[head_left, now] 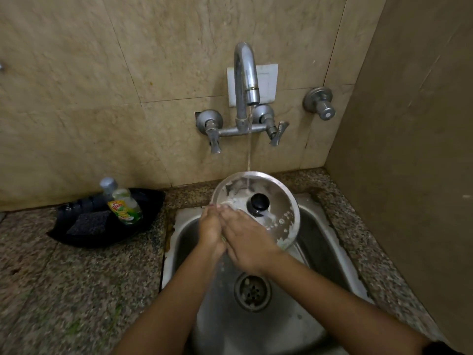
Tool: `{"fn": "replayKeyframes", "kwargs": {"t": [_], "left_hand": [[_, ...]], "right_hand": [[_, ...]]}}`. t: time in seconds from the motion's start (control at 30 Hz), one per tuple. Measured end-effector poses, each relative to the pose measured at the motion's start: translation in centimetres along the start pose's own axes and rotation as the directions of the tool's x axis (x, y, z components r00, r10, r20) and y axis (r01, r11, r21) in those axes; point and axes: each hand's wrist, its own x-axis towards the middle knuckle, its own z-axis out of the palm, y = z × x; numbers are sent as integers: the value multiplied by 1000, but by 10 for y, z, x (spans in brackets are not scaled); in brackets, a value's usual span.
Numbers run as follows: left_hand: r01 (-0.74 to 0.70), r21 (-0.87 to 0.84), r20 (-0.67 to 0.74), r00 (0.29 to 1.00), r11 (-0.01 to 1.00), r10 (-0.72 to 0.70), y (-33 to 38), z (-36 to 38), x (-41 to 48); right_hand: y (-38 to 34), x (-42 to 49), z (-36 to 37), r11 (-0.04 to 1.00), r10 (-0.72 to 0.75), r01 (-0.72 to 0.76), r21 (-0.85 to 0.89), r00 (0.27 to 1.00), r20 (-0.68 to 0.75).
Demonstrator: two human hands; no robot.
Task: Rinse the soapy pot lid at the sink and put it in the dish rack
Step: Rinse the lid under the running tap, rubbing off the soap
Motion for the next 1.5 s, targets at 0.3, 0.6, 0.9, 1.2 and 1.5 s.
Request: {"fn": "replayKeyframes", "kwargs": {"t": [0.3,0.6,0.9,1.2,1.5], "left_hand": [[-125,93,21,992,988,124,-2,9,-11],[-130,65,61,990,989,126,1,21,-8],[-70,1,-55,996,998,70,14,8,16],[-63,132,78,996,989,53,11,-4,10],[-103,13,-96,990,995,104,-3,-7,13]], "right_hand": [[38,50,-34,818,559,-504,-276,809,182],[32,50,-29,810,508,-439,-388,856,92],[68,-53,-5,994,-97,102,-42,989,111],[115,21,-24,966,44,-59,250,997,65],[88,-19,12,885,432,-415,210,901,-37]]}}
